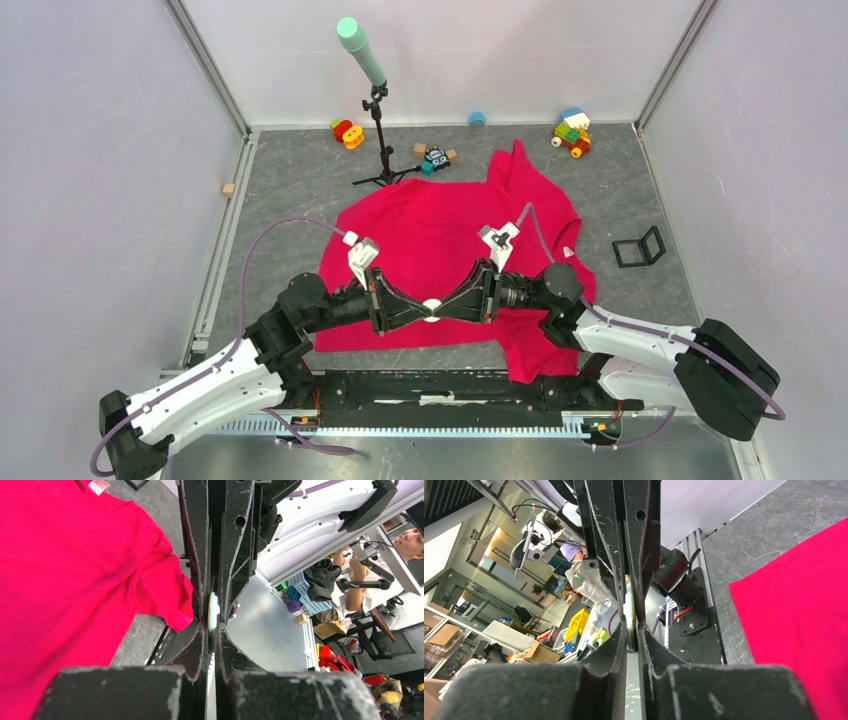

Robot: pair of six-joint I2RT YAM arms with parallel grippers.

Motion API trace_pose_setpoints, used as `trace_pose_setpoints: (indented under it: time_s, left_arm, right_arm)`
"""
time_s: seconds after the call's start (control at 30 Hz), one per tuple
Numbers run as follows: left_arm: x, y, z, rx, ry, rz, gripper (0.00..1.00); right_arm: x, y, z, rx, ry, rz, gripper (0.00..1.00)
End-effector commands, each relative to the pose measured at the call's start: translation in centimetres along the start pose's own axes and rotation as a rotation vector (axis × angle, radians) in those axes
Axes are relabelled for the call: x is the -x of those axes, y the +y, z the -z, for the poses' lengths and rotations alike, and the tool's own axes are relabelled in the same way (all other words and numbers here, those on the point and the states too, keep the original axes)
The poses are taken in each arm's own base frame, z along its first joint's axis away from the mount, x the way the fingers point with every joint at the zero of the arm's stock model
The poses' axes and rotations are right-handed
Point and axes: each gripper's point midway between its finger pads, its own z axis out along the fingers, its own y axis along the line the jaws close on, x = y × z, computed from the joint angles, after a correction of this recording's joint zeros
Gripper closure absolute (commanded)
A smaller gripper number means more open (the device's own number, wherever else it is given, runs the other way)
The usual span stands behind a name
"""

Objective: Pin the brooch onto the clothing

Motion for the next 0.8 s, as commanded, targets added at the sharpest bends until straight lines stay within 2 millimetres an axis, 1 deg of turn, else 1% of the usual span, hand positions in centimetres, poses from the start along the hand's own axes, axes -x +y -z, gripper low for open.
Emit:
trace_pose_setpoints:
  time_s: [0.0,0.17,0.27,0.37,0.47,0.63,0.67,0.77]
  left_arm:
    - [1.0,-1.4,-0.1,-0.047,-0.022,0.000,0.98]
    - [1.0,-1.7,-0.1,-0.059,-0.014,-0.006,0.98]
    - [0.8,-1.9,-0.3,-0.070,0.006,-0.006,0.98]
    - [0.8,-2.1,-0.4,-0.082,0.020,-0.008,0.98]
    - [0.9,-2.4,-0.5,-0.094,0.027,-0.014,0.98]
    - [0.7,-2.5,-0.5,-0.101,0.035,-0.014,0.98]
    - [0.7,-2.4,-0.5,-0.099,0.036,-0.013,0.98]
    - [0.6,-1.8,-0.4,-0.074,0.024,-0.008,0.98]
  right_arm:
    - [0.5,0.3,-0.6,0.019,-0.015,0.000,0.88]
    - [-0.8,-1.7,-0.6,-0.050,0.018,-0.049,0.97]
    - [-1.7,-2.9,-0.8,-0.087,0.051,-0.067,1.00]
    - [-2.4,-4.5,-0.9,-0.157,0.084,-0.078,1.00]
    - [-2.8,-5.4,-0.9,-0.194,0.094,-0.081,1.00]
    - [-3.1,-6.5,-0.8,-0.237,0.105,-0.072,1.00]
    - [-3.1,-6.5,-0.8,-0.234,0.112,-0.062,1.00]
    - [-2.9,-5.4,-0.9,-0.189,0.129,-0.019,1.00]
